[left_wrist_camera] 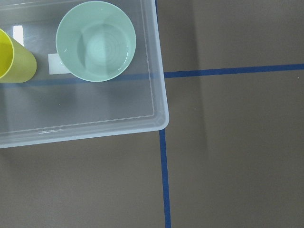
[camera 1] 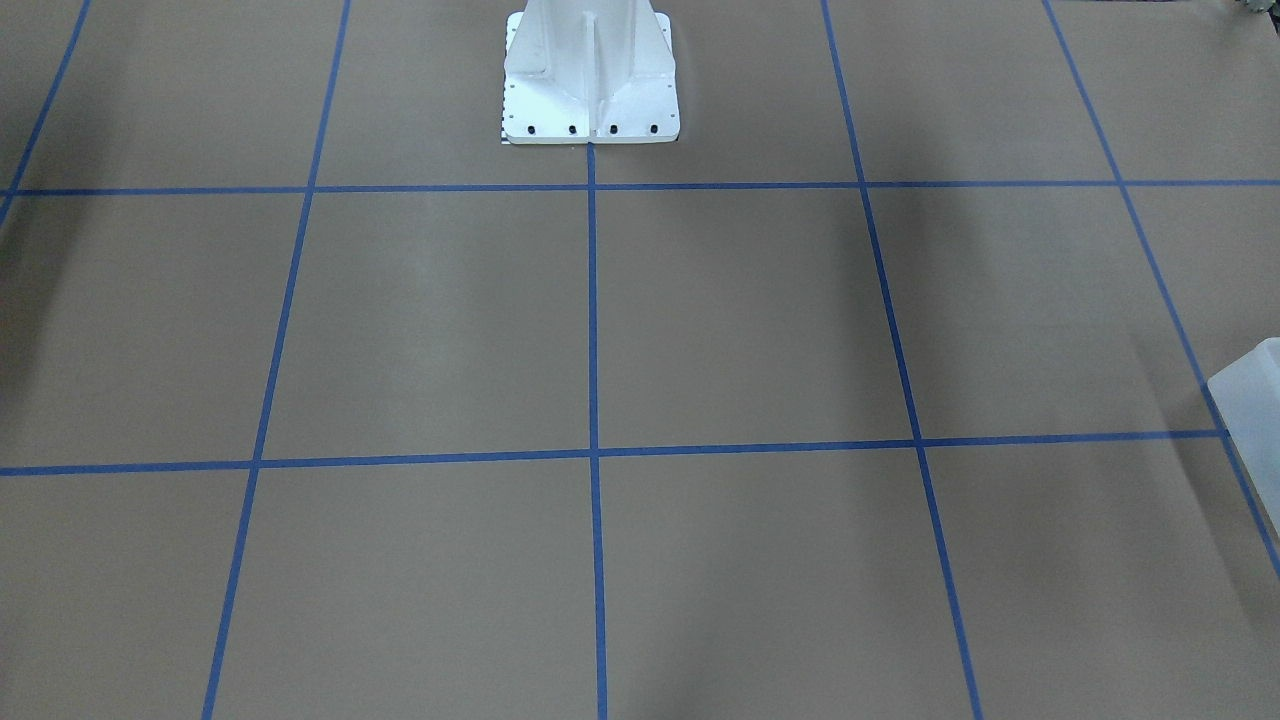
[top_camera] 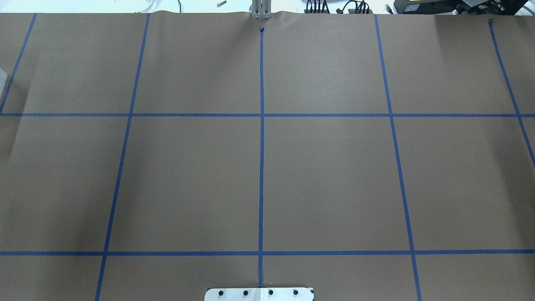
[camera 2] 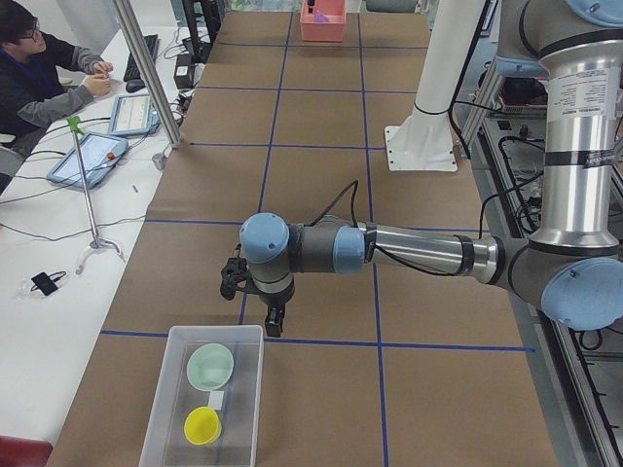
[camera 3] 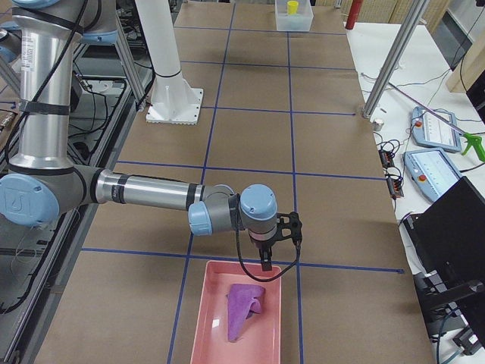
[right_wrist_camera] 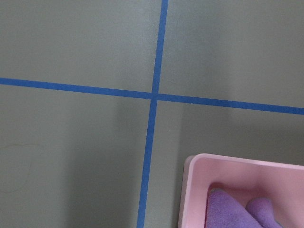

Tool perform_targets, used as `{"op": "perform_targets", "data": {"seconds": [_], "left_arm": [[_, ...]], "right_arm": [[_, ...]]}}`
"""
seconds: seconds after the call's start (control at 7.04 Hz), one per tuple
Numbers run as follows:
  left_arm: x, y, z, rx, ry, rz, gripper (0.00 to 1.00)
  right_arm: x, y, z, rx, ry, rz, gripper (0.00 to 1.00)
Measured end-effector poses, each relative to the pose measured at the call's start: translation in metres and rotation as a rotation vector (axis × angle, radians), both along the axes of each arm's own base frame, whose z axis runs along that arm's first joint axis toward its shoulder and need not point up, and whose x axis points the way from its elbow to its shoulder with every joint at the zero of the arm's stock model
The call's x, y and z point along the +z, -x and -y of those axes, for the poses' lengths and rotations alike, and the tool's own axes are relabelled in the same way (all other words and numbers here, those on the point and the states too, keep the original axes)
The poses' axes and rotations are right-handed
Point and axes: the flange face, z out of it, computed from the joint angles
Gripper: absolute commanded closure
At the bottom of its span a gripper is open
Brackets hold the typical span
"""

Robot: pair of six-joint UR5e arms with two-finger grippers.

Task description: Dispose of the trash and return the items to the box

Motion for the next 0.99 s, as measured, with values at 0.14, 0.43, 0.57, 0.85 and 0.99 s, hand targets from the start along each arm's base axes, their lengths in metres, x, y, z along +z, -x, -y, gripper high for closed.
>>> {"op": "perform_targets", "data": {"seconds": [0.14, 0.43, 0.57, 0.85, 0.99], "left_arm": [[-0.0003, 0.0, 0.0002, 0.0, -0.001, 0.0, 0.01], [-0.0006, -0.0001, 0.0001, 0.0, -0.001, -0.001, 0.01], [-0.0007, -0.0001, 0.0001, 0.0, -0.001, -0.002, 0.01], [-0.0009, -0.0001, 0.0002, 0.0, -0.002, -0.002, 0.01], [-0.0008, -0.0001, 0.0001, 0.0, -0.001, -0.002, 0.01]], "right_arm": [[-0.0008, 0.0001, 0.0004, 0.0, -0.005, 0.002, 0.0], [-0.0011, 0.0007, 0.0006, -0.003, -0.008, 0.003, 0.0], [-0.001, 0.0015, 0.0007, -0.005, -0.008, 0.002, 0.0], [-0.001, 0.0047, 0.0011, -0.012, -0.008, 0.001, 0.0], [-0.001, 0.0059, 0.0012, -0.014, -0.008, 0.001, 0.0]]}}
